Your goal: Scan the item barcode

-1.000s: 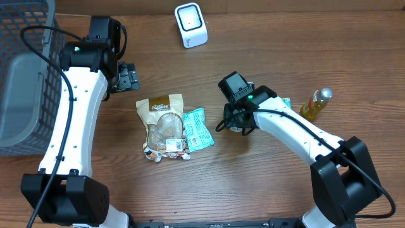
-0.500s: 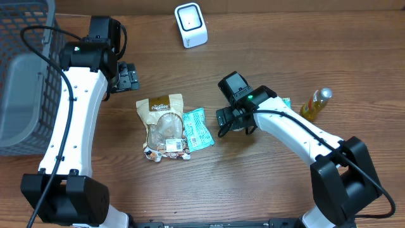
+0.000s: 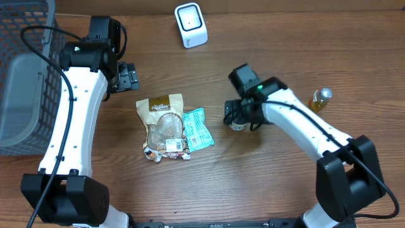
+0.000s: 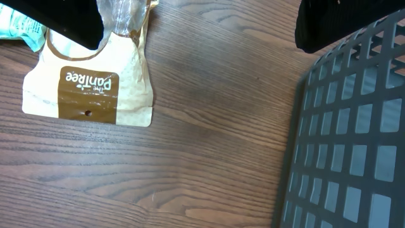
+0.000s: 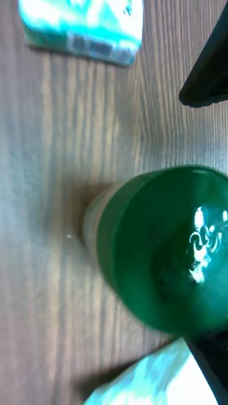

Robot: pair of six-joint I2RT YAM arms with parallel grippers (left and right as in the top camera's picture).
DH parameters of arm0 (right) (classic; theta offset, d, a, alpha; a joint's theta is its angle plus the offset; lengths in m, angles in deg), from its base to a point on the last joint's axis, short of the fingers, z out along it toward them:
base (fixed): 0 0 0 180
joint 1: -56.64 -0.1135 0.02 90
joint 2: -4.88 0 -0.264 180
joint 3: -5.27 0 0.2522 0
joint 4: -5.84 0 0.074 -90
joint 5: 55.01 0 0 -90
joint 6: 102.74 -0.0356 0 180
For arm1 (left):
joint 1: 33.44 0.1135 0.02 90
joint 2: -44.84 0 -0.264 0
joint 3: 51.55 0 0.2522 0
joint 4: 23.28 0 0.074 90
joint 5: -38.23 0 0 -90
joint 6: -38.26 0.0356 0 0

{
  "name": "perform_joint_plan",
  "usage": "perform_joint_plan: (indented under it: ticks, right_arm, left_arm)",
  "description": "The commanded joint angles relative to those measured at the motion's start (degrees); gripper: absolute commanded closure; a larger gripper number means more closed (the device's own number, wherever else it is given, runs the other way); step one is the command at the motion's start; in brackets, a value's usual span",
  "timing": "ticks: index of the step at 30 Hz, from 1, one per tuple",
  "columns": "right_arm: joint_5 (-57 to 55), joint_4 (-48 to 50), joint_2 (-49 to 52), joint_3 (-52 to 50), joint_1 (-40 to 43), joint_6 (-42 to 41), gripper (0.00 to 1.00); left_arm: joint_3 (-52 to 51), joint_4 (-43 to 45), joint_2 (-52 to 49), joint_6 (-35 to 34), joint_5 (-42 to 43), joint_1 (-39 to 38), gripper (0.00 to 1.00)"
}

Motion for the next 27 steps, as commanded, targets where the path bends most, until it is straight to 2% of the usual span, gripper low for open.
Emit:
perform_joint_plan:
  ticks: [1,12,15,17,27]
  right_arm:
    - [1.05,-0.55,-0.07,3.89,1.62,-1.01,0.0]
    - [1.86,-0.87,-0.07,3.87,1.88,-1.03,0.0]
    - [2.08,-0.98,-0.07,3.69,1.88,-1.31,0.05]
    - [2.78,-0.72,-0.07,3.06,1.88,-2.8,0.06]
    - [3.58,4.57,-0.04,-2.29,1.88,-3.61,0.04]
  left_arm:
    - [0.79,0.04,-0.24,0.42,-0.74,0.26,0.0]
    - [0.79,0.04,-0.24,0.42,-0.74,0.26,0.0]
    - [0.79,0.04,-0.24,0.42,-0.74,0.26,0.0]
    - [0.79,0.04,-0.24,0.42,-0.74,0.26,0.0]
    - [0.79,0.04,-0.24,0.42,-0.74,0.26,0.0]
